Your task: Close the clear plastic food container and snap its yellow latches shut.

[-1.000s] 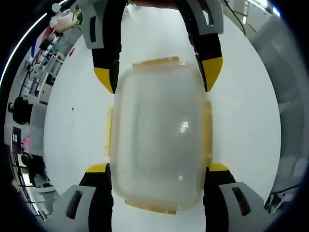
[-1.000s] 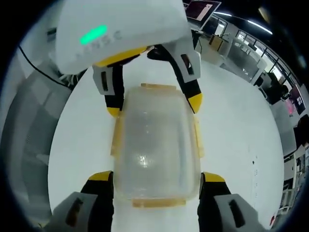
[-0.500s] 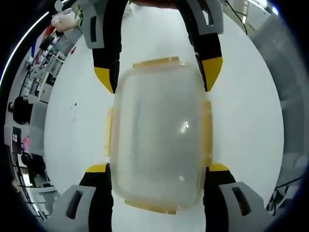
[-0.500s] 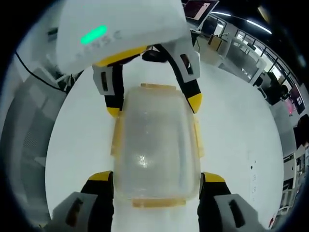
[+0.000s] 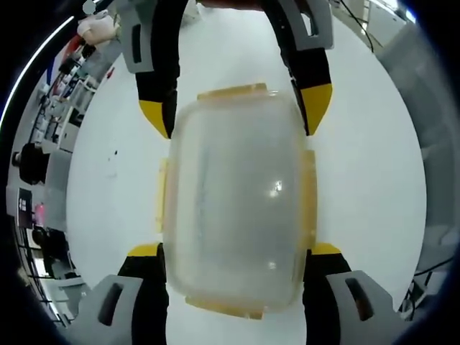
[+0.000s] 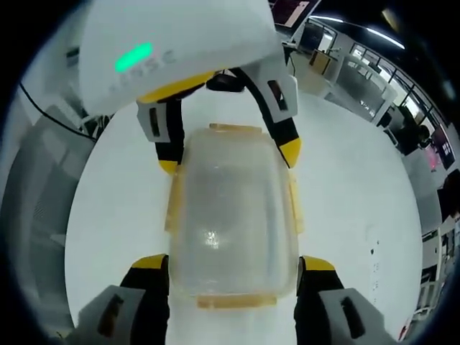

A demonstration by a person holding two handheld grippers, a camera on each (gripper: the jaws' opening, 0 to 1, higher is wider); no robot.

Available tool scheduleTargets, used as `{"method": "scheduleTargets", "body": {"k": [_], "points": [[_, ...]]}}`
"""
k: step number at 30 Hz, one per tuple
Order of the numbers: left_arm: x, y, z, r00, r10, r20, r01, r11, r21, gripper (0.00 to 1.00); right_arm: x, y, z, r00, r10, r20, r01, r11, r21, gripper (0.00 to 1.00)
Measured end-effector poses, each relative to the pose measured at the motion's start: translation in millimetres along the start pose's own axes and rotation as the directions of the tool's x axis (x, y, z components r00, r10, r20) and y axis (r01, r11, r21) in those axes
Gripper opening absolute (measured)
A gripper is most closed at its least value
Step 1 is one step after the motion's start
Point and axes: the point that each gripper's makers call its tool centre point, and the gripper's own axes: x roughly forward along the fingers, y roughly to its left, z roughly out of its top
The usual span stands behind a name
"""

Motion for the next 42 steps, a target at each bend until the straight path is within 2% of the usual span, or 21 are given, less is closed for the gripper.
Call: {"method": "scheduleTargets", "body": {"k": [20,27,34,42], "points": [[-4,-2.7,2.7,0.999,-0.022,0.034,0.024,0.998,-0.055,0.79,-8,2,-3.2,1.000,-0.011,-0.004,0.011,0.998,-0.055,0.74],[-12,4.9,2.4,0.999,0.006,0.047,-0.002,0.998,-0.070,0.83,-16,-2,-3.6,0.999,-0.038,0.007,0.039,0.998,-0.043,0.75],[-20,6.5,-0.9,0.998,0.029,0.056,-0.024,0.995,-0.097,0.82,-27,-2,-6.6,0.998,-0.066,0.019,0.066,0.998,-0.021,0.76],[-27,4.0,-4.0,0.995,0.049,0.082,-0.035,0.986,-0.162,0.83,-37,1,-12.1,0.996,-0.087,0.028,0.087,0.996,-0.002,0.76]]}}
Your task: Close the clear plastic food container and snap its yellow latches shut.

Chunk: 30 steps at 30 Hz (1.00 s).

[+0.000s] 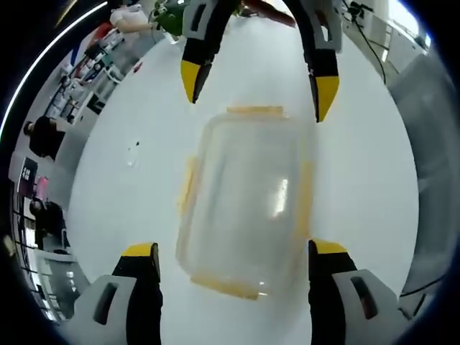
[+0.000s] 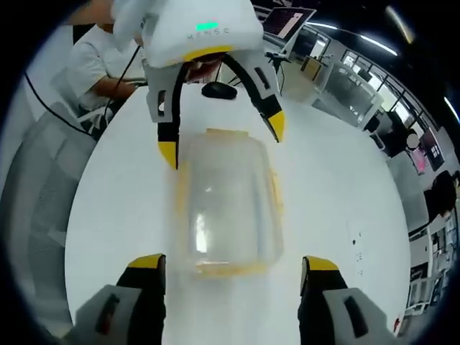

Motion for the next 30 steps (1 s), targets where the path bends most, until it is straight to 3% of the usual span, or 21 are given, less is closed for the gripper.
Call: {"method": "scheduleTargets", "body": {"k": [15,20,30], "points": [[-15,-11.2,3.1,0.998,0.037,0.045,-0.034,0.997,-0.074,0.84,-15,16,-10.2,0.999,-0.042,0.028,0.039,0.994,0.100,0.75],[-19,-15.3,1.6,0.997,0.055,0.061,-0.048,0.992,-0.120,0.85,-20,19,-10.9,0.996,-0.069,0.064,0.056,0.980,0.188,0.75],[-23,-36.2,-1.7,0.992,0.056,0.109,-0.033,0.979,-0.203,0.85,-25,36,-12.4,0.990,-0.094,0.106,0.066,0.968,0.242,0.76]]}}
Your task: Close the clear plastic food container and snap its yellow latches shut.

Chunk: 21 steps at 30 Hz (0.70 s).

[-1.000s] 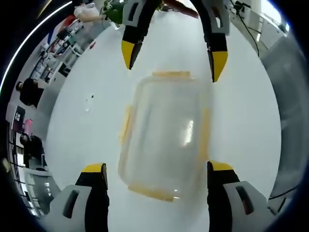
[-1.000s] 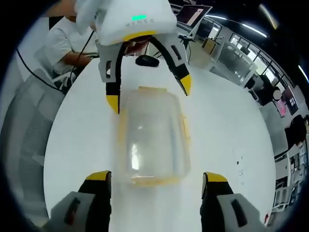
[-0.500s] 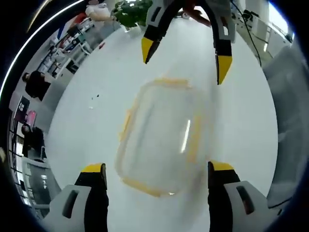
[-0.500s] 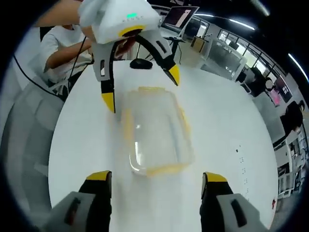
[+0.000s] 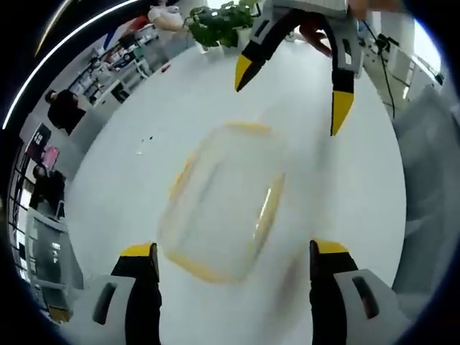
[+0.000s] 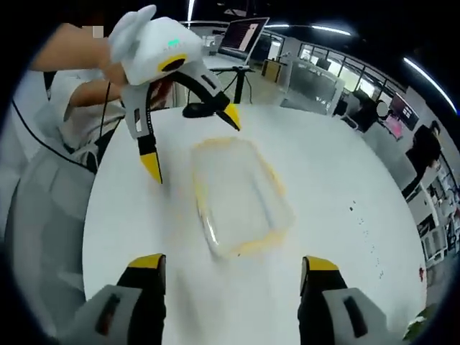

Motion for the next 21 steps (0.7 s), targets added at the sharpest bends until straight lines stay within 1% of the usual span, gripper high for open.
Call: {"method": "scheduleTargets", "body": {"k": [2,4,5,7,9,10,13,17,21], "points": [[0,-3.4,-3.0,1.000,0.004,-0.001,-0.004,1.000,0.002,0.85,-2,2,-1.2,1.000,-0.008,0.011,0.008,1.000,0.017,0.76],[-2,-8.0,-3.9,1.000,-0.001,0.012,0.001,1.000,-0.011,0.85,-3,5,-1.6,1.000,-0.008,0.023,0.007,0.999,0.037,0.76],[-3,-10.0,-3.9,1.000,-0.005,0.021,0.006,1.000,-0.024,0.85,-4,6,-2.1,1.000,-0.009,0.024,0.008,0.999,0.041,0.76],[-7,-12.7,-2.7,0.998,-0.002,0.057,0.005,0.999,-0.044,0.85,-6,9,-2.5,0.999,-0.021,0.032,0.020,0.999,0.037,0.76],[-9,-11.6,-5.7,0.998,0.013,0.059,-0.009,0.998,-0.063,0.85,-7,10,-2.8,0.999,-0.029,0.039,0.027,0.998,0.051,0.76],[-11,-10.8,-6.0,0.998,0.023,0.067,-0.018,0.997,-0.071,0.85,-9,11,-1.7,0.998,-0.037,0.054,0.034,0.997,0.064,0.77],[-16,-12.1,-4.7,0.995,0.037,0.097,-0.027,0.994,-0.106,0.85,-12,14,-1.8,0.996,-0.055,0.066,0.050,0.996,0.069,0.78],[-22,-19.1,-5.1,0.992,0.046,0.119,-0.032,0.993,-0.115,0.83,-17,20,-0.9,0.993,-0.071,0.093,0.062,0.994,0.091,0.79],[-28,-25.0,-4.4,0.988,0.053,0.147,-0.032,0.990,-0.138,0.84,-24,21,-2.0,0.989,-0.095,0.110,0.083,0.991,0.107,0.79]]}}
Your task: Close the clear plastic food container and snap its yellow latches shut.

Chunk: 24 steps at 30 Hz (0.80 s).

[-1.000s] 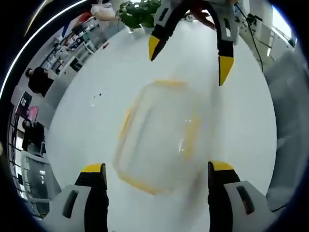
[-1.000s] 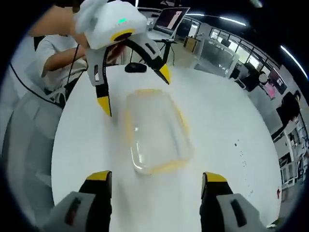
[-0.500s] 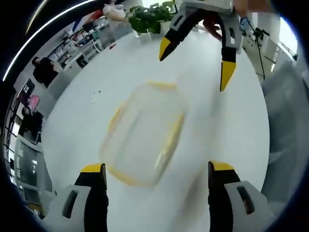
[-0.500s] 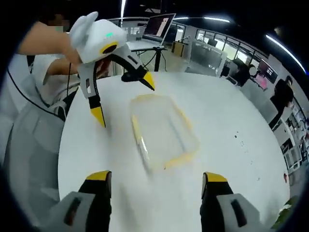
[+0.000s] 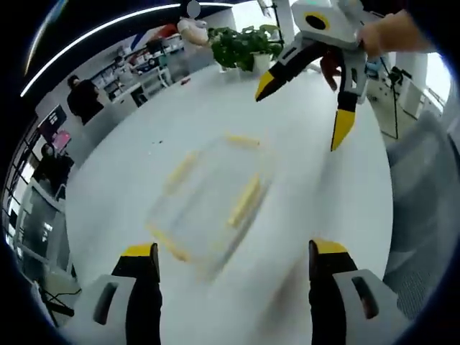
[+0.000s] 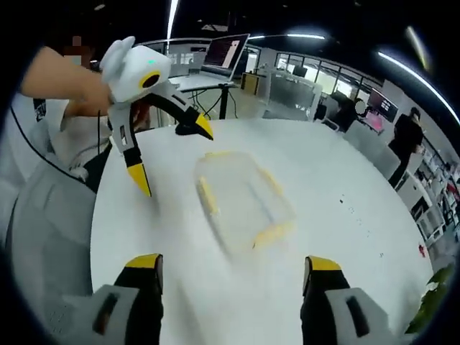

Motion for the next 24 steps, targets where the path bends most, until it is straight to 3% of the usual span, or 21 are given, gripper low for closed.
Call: {"method": "scheduleTargets", "body": {"k": [7,16,24], "points": [[-9,-10.1,-5.4,0.999,0.005,0.046,-0.003,0.999,-0.045,0.84,-14,5,-4.3,0.998,-0.042,0.040,0.040,0.998,0.045,0.80],[-26,-27.9,-15.2,0.995,0.020,0.097,-0.017,0.999,-0.029,0.85,-27,21,-14.5,0.991,-0.091,0.099,0.081,0.992,0.098,0.82],[-34,-41.2,-27.4,0.993,0.039,0.112,-0.031,0.997,-0.069,0.84,-33,37,-24.8,0.986,-0.119,0.120,0.103,0.986,0.131,0.82]]}}
